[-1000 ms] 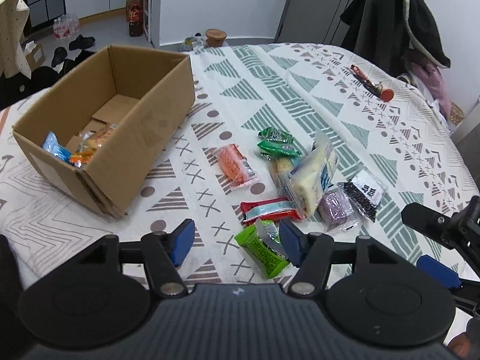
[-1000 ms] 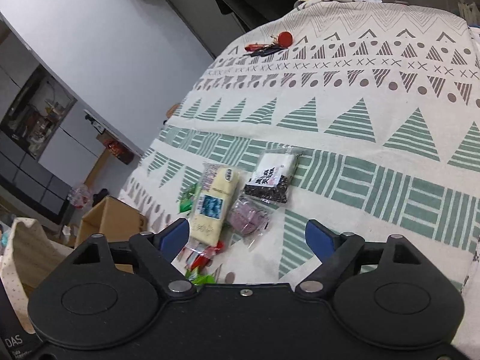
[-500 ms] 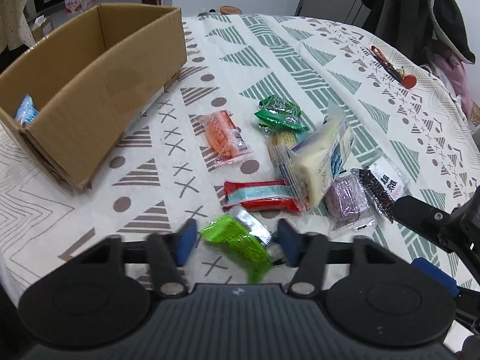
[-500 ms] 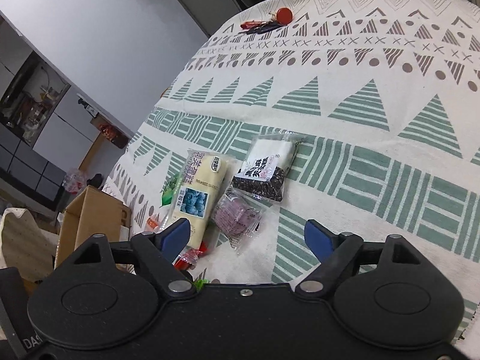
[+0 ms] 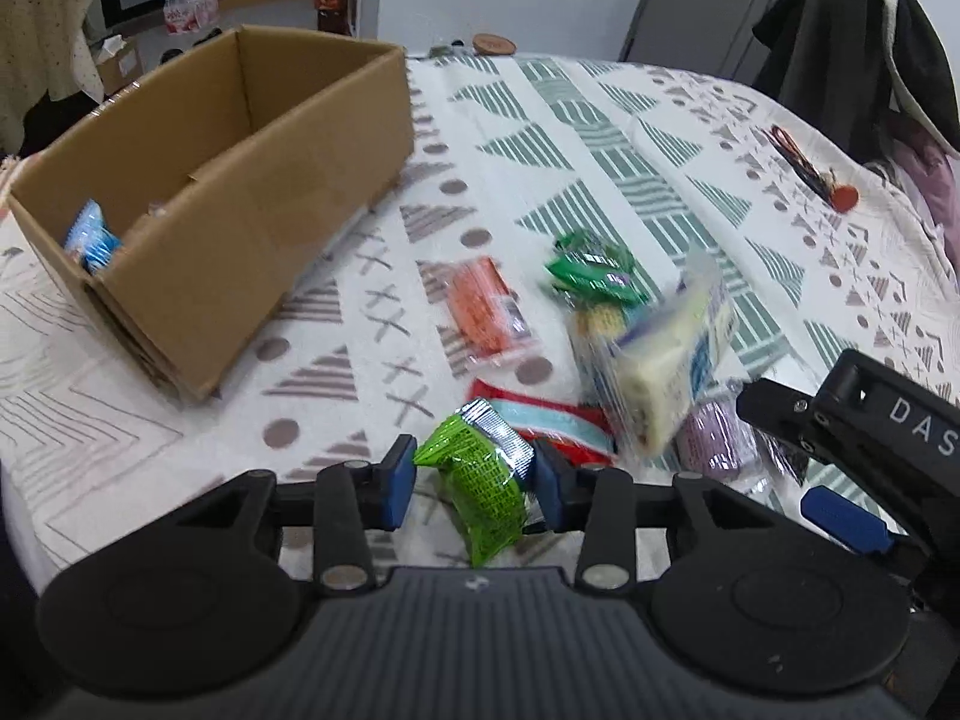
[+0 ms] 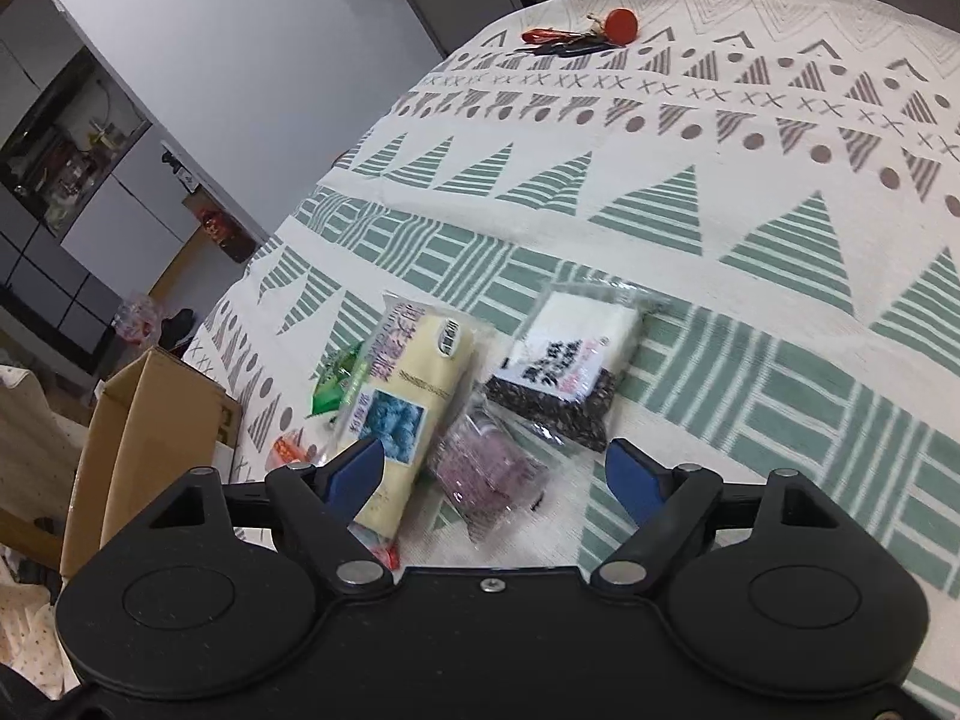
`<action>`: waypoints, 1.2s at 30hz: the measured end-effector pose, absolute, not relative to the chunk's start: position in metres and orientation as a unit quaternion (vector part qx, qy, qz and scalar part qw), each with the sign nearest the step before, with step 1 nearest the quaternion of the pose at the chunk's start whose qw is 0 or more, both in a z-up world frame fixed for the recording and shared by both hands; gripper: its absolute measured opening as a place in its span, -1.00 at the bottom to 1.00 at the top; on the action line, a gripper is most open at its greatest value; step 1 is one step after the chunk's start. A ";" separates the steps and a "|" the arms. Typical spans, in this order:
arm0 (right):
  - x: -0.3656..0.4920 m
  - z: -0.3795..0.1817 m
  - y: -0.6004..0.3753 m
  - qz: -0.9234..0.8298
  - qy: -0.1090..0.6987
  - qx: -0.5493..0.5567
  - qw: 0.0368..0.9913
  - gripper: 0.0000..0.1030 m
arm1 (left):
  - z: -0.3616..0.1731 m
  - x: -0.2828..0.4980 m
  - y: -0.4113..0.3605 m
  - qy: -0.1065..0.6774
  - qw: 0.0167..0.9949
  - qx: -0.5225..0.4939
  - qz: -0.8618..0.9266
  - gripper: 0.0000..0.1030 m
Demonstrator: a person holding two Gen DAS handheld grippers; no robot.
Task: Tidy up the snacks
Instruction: 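Grasp the green packet with the left tool while the right grasps a purple packet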
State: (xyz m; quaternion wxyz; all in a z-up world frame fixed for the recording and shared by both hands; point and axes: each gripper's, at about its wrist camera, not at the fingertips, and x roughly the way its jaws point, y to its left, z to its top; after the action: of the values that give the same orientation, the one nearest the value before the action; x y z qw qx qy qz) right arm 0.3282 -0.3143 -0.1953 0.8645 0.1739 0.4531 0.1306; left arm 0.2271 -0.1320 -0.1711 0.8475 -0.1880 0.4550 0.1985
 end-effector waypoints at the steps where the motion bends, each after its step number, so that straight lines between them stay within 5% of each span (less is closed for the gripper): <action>1: 0.330 -0.195 -0.312 0.131 0.452 0.169 0.866 0.57 | -0.169 0.227 -0.130 0.452 0.849 -0.187 0.200 -0.22; 13: 0.346 -0.199 -0.299 0.129 0.450 0.135 0.873 0.57 | -0.154 0.227 -0.103 0.431 0.859 -0.175 0.213 -0.22; 19: 0.349 -0.213 -0.293 0.128 0.477 0.113 0.862 0.22 | -0.140 0.218 -0.096 0.422 0.863 -0.184 0.210 -0.22; 27: 0.333 -0.211 -0.303 0.140 0.491 0.158 0.845 -0.51 | -0.115 0.195 -0.083 0.407 0.868 -0.196 0.207 -0.22; 36: 0.303 -0.189 -0.320 0.129 0.466 0.185 0.855 -0.69 | -0.094 0.173 -0.072 0.391 0.875 -0.209 0.197 -0.22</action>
State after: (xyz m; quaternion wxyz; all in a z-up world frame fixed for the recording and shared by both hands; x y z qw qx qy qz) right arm 0.3034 -0.3197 -0.1888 0.8555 0.1853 0.4660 0.1290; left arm 0.1734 -0.0721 -0.0938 0.8745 -0.2093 0.3907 0.1969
